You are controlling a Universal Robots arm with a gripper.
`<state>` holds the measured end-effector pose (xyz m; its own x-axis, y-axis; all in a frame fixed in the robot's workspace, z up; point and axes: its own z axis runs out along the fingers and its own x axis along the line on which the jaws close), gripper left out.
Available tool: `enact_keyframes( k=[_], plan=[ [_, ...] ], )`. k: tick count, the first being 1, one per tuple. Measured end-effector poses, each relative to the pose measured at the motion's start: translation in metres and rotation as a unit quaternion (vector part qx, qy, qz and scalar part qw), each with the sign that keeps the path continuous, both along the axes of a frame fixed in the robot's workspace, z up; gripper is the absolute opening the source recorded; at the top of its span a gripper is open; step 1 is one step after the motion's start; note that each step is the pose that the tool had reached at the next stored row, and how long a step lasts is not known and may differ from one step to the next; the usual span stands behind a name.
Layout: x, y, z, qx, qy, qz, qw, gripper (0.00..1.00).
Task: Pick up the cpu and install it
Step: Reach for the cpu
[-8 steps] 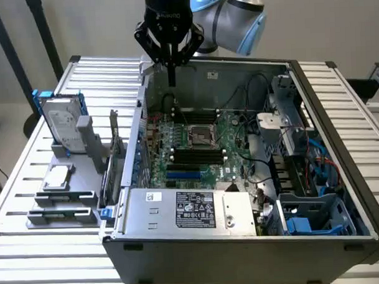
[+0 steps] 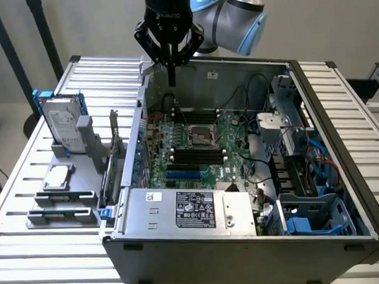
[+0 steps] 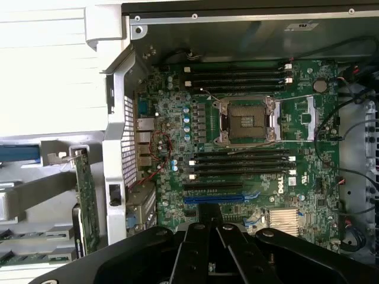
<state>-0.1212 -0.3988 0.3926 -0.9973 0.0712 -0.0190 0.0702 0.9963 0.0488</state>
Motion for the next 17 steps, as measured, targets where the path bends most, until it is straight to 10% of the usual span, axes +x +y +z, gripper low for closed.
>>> enact_keyframes(
  k=[6,17],
  plan=[
    [-0.002,0.0,0.0001,-0.0001,0.0001,0.0,1.0,0.11],
    [-0.051,0.0004,-0.0041,0.0,0.0002,0.0,1.0,0.11]
  ],
)
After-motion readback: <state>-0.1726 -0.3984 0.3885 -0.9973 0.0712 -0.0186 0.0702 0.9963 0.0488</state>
